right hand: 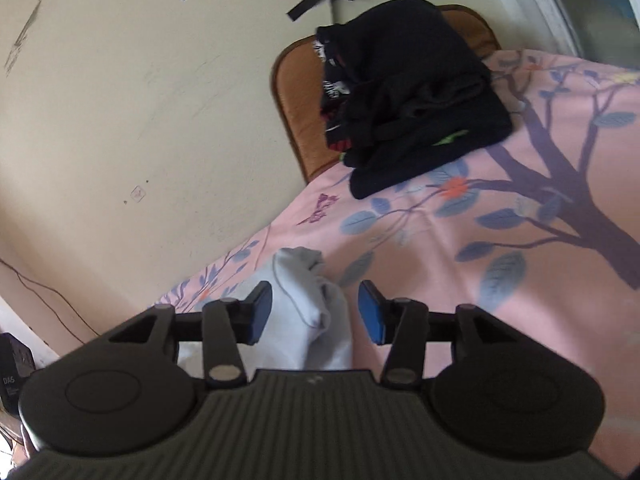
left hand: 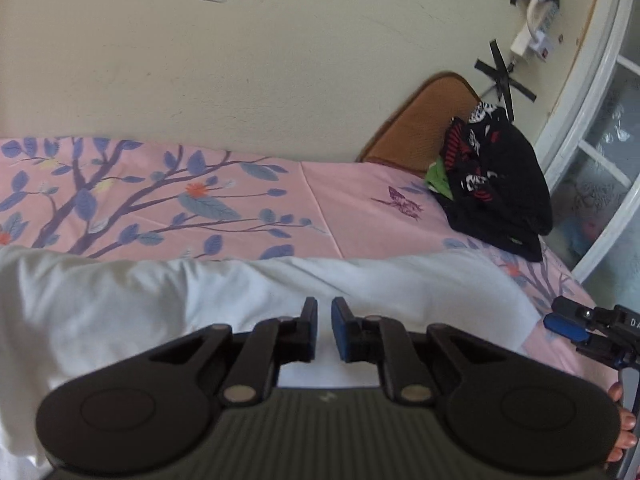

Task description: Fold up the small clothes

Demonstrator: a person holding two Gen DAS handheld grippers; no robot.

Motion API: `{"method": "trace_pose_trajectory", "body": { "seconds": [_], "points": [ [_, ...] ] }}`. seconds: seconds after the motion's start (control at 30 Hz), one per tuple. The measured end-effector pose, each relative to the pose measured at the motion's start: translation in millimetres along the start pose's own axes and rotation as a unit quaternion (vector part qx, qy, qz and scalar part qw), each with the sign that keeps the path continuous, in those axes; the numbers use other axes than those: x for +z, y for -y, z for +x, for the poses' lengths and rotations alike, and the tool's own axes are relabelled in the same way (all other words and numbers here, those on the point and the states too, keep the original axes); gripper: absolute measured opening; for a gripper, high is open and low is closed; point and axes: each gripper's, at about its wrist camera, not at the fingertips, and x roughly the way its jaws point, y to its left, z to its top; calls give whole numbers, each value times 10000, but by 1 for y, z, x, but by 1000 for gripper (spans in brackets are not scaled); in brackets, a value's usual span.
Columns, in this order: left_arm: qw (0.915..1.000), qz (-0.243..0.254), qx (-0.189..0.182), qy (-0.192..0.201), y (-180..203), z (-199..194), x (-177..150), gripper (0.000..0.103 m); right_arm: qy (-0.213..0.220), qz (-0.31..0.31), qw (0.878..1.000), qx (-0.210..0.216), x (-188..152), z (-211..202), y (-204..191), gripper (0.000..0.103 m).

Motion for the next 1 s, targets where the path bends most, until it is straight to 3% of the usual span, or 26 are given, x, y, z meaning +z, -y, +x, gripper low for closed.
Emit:
{"method": "trace_pose_trajectory", "body": {
  "seconds": [0.1,0.23,0.3,0.37,0.4,0.43,0.5,0.6,0.63,0.73,0.77,0.87,1.0],
  "points": [
    [9988,2,257,-422,3,29,-6,11,-276,299,9992,13,-4,9,8,58],
    [9992,156,228,-276,0,27,-14,7,-679,336,9971,96,-12,26,8,57],
    [9993,157,180,-278,-2,26,-14,7,-684,248,9973,79,-11,33,3,57],
    [9995,30,129,-303,-6,26,-11,6,-778,276,9965,152,-11,43,-1,46],
    [9994,-29,123,-316,-7,27,-10,6,-904,313,9953,175,-12,51,-2,20],
    [9994,-95,89,-331,-10,27,-9,6,-1087,446,9929,191,-14,58,-1,15],
    [9992,-187,33,-343,-12,27,-8,6,-1175,718,9899,335,-15,62,-3,13],
    [9986,-407,-132,-322,-19,17,-7,6,-1135,763,9857,982,-5,54,-32,13],
    [9981,-527,-247,-214,-24,8,-6,7,-1120,643,9845,1184,0,52,-48,12],
    [9928,-901,-503,609,-51,-46,-1,17,-1182,120,9796,1619,8,55,-103,13],
    [9898,-1030,-427,891,-61,-67,-1,24,-1263,-48,9763,1758,7,61,-123,13],
    [9801,-1293,6,1509,-91,-120,-9,28,-1689,-479,9612,2125,-10,92,-181,13],
    [9647,-1660,621,1948,-126,-174,-25,30,-2336,-1018,9346,2482,-58,144,-252,7]
  ]
}}
